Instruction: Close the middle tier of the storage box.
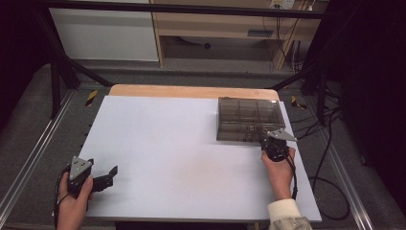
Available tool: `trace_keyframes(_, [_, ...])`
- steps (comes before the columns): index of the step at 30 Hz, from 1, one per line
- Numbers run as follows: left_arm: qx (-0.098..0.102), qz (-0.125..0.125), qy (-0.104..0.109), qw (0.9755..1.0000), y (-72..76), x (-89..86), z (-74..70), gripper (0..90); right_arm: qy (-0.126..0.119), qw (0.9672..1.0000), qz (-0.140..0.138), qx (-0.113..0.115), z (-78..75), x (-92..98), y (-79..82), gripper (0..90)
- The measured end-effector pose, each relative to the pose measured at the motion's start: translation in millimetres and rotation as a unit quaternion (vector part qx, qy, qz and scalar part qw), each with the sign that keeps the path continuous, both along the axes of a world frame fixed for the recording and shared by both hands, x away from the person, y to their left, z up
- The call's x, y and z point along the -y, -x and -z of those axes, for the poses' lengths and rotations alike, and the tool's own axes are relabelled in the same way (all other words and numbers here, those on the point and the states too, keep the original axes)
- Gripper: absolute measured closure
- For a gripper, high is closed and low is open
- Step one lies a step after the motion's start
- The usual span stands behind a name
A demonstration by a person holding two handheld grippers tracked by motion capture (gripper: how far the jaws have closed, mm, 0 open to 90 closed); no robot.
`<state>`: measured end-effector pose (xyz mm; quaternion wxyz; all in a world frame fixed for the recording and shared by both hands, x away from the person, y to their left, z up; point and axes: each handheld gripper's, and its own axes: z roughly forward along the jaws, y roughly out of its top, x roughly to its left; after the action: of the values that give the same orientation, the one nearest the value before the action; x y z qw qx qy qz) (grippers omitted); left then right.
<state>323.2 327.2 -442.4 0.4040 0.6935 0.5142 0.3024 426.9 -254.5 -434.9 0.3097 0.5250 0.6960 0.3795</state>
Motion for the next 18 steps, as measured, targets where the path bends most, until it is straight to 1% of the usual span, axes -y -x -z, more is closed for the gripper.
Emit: trace_keyframes(18, [-0.001,0.000,0.000,1.0000,0.0,0.1,0.5,6.8,-0.003,1.0000,0.005,0.002,-0.1,0.3,-4.9,90.0])
